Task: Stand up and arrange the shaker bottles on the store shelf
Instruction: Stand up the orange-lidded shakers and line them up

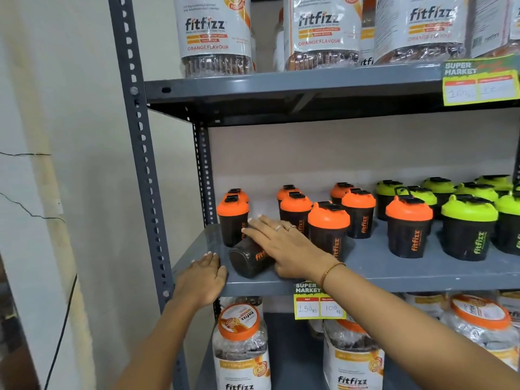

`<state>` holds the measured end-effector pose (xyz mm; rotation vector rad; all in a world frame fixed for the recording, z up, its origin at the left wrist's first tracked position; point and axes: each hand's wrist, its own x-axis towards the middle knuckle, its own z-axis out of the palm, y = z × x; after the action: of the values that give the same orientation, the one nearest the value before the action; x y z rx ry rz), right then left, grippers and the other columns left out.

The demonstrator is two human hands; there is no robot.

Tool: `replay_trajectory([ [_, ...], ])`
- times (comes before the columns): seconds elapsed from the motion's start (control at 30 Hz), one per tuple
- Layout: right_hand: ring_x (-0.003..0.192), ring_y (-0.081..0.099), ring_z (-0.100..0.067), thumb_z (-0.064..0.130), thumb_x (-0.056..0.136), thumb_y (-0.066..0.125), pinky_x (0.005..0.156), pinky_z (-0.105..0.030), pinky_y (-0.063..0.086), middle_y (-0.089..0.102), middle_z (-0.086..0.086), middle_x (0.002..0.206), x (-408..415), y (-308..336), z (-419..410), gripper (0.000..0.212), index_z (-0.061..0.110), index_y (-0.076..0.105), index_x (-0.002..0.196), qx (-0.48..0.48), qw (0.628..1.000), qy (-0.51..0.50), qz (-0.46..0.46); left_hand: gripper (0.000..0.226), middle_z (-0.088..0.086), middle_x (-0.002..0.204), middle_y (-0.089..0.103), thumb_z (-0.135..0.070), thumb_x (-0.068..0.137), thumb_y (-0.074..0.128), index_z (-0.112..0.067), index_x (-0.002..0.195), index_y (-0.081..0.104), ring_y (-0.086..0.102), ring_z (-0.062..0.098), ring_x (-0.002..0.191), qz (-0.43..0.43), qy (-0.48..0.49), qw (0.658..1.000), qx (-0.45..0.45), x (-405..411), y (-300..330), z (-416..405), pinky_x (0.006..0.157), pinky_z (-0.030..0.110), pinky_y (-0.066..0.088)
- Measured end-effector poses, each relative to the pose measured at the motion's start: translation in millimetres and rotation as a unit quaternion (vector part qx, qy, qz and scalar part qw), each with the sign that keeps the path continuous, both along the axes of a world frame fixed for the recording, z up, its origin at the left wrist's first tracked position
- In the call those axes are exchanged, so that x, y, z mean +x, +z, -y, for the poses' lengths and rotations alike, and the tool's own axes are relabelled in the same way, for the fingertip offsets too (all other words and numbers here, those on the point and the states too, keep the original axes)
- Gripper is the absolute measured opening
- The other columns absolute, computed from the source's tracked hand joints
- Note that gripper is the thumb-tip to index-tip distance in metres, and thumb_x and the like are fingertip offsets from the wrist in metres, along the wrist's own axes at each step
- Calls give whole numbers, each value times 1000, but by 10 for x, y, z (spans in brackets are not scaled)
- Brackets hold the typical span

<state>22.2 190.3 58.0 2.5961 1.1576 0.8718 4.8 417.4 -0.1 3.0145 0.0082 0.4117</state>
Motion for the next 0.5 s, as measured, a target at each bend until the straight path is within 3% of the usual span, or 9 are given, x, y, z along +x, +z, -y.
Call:
replay_trajectory([
  [0.1, 149, 24, -25, 14, 75, 71, 119, -43, 16, 36, -5, 156, 93, 41, -76, 89, 21, 29, 153, -33, 999, 20, -6, 59, 7, 158, 24, -41, 99, 17, -13, 150, 23, 24, 19, 145, 2, -1, 1000, -3, 16, -4, -3, 119, 39, 17],
  [0.2, 134, 44, -24, 22, 70, 75, 116, -43, 21, 49, -4, 142, 182, 100, -129, 84, 24, 38, 145, -65, 997, 35, 3, 60, 7, 159, 24, -43, 98, 16, -15, 150, 23, 24, 20, 145, -2, 2, 1000, -10, 24, -19, -12, 119, 40, 19],
  [0.37, 119, 54, -31, 13, 75, 73, 109, -48, 35, 60, -7, 124, 197, 291, -277, 61, 23, 55, 132, -151, 978, 45, 134, 58, 8, 159, 22, -39, 100, 17, -12, 151, 21, 23, 19, 145, 4, -6, 1000, -8, -1, 15, 14, 119, 37, 16],
  [0.5, 111, 63, -25, 20, 80, 75, 110, -43, 38, 69, 1, 111, 149, 309, -521, 32, 28, 71, 111, -274, 931, 52, 236, 57, 9, 158, 24, -38, 99, 18, -12, 150, 24, 26, 21, 144, 9, -8, 1000, -5, -8, 11, -1, 118, 37, 18],
])
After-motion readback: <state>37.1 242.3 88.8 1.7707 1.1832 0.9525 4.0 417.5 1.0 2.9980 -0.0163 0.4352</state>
